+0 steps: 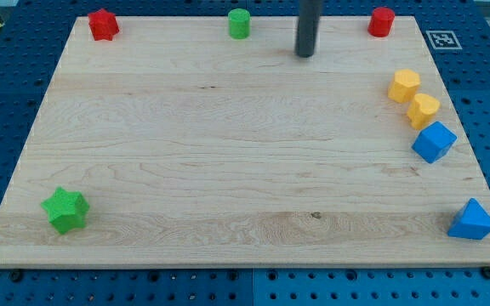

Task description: Push the red circle left a bit

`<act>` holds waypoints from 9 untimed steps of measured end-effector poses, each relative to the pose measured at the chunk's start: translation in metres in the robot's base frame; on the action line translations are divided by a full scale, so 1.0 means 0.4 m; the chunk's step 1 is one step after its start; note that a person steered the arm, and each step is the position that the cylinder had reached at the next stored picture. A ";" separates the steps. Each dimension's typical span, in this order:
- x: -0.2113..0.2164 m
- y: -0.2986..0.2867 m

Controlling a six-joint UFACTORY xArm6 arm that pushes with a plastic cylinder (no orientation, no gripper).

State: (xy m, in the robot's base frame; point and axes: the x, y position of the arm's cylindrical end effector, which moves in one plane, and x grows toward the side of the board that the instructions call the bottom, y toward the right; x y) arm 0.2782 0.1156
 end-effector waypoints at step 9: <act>-0.217 0.203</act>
State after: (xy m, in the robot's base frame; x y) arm 0.1916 0.1969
